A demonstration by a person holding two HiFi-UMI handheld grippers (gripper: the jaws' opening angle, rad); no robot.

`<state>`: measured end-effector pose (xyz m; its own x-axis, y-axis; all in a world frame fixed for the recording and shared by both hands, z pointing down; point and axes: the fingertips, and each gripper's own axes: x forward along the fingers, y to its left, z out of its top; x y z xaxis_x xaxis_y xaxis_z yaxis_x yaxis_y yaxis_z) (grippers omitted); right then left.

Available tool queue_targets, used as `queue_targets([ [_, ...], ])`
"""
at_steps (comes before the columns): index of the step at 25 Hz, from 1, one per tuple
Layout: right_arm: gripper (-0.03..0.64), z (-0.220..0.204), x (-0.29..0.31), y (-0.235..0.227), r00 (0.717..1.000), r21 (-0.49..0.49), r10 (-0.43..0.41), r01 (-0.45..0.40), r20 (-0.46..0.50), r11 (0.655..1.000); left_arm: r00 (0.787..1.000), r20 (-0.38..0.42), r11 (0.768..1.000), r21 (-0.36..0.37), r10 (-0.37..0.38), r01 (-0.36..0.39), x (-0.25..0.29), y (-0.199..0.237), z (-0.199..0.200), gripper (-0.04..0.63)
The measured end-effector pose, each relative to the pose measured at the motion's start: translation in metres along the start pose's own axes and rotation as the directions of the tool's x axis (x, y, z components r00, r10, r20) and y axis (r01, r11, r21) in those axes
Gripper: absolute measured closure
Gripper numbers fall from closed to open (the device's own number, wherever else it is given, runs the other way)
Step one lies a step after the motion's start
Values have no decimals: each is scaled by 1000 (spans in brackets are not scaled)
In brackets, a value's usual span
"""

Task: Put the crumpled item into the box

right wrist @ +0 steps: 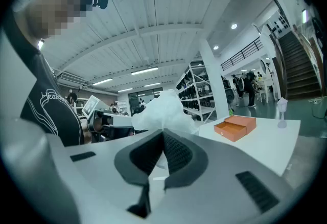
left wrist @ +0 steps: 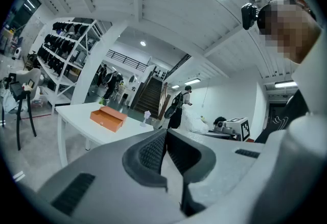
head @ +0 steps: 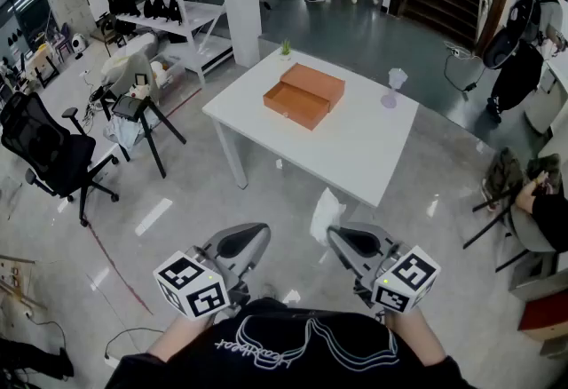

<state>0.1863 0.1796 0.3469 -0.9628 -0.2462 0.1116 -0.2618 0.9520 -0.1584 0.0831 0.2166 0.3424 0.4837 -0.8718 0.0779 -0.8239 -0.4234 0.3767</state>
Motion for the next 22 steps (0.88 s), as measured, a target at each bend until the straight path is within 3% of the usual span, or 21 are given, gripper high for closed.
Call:
queue_targets([
  [9, 613, 17, -19, 14, 999, -20, 0, 0, 33, 1000, 1000, 31, 999, 43, -3, 2, -14, -24, 13, 589],
  [22, 612, 0, 12, -28, 999, 14, -40, 40, -9, 999, 1000, 17, 1000, 11, -17, 17, 16, 17, 9, 589],
])
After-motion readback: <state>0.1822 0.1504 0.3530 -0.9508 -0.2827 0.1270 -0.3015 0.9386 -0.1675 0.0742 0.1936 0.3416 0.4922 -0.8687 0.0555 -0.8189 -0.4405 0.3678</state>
